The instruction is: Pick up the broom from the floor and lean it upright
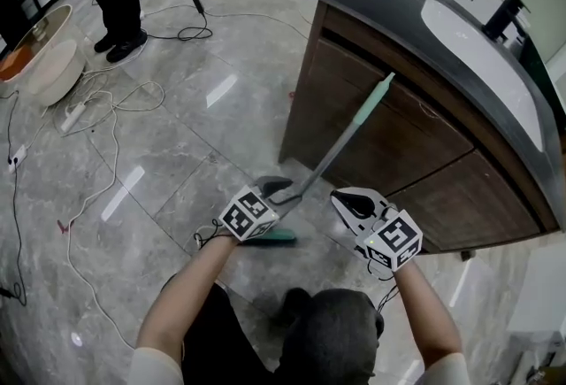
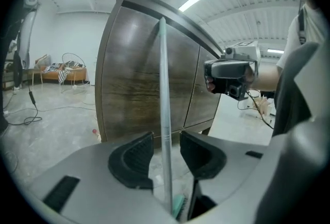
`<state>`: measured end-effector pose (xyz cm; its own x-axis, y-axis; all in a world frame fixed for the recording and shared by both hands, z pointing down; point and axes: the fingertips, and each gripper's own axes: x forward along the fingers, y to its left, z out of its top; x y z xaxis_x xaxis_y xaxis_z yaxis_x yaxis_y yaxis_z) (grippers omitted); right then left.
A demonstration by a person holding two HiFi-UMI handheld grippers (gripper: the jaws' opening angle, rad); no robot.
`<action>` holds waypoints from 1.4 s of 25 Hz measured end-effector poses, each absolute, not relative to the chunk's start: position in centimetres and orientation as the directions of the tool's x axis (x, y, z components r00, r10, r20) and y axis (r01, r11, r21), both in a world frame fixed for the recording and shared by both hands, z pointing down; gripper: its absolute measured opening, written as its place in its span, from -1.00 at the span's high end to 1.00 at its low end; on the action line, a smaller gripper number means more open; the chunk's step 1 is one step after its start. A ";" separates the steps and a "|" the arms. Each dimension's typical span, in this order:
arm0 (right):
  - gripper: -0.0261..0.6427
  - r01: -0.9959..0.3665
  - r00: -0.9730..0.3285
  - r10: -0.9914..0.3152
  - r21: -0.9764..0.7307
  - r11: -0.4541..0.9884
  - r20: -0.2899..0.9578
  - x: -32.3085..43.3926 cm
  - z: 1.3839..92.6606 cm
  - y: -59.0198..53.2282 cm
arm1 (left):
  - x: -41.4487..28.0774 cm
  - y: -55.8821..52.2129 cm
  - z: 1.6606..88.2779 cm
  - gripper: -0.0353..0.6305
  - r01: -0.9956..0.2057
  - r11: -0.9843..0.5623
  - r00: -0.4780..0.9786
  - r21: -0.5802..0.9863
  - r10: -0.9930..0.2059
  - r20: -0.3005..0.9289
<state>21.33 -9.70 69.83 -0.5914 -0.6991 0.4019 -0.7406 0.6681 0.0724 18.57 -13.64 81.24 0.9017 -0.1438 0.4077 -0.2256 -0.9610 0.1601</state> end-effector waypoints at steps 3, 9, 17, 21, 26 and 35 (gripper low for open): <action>0.92 -0.738 -0.596 -0.698 0.070 0.671 0.398 20.4 70.2 -9.8 | 17.2 -13.5 80.5 0.44 -0.221 -0.964 0.907 0.146 -0.148 0.394; 0.92 -0.747 -0.597 -0.699 0.047 0.663 0.394 18.5 72.5 -9.9 | 14.6 -11.8 80.2 0.52 -0.171 -0.975 0.928 0.139 -0.112 0.356; 0.92 -0.726 -0.622 -0.657 0.000 0.687 0.425 16.2 77.4 -10.4 | 11.5 -11.5 83.2 0.69 -0.185 -0.975 0.940 0.121 -0.139 0.313; 0.92 -0.725 -0.630 -0.651 -0.020 0.689 0.424 15.4 79.2 -11.5 | 10.1 -12.5 84.6 0.77 -0.210 -0.968 0.943 0.138 -0.163 0.290; 0.92 -0.728 -0.634 -0.631 -0.072 0.681 0.447 15.0 80.8 -12.6 | 8.6 -12.9 85.1 0.84 -0.264 -0.951 0.937 0.160 -0.213 0.278; 0.92 -0.688 -0.649 -0.537 -0.115 0.716 0.539 13.6 73.7 -12.5 | 5.6 -12.2 77.4 0.86 -0.408 -0.860 0.897 0.307 -0.315 0.310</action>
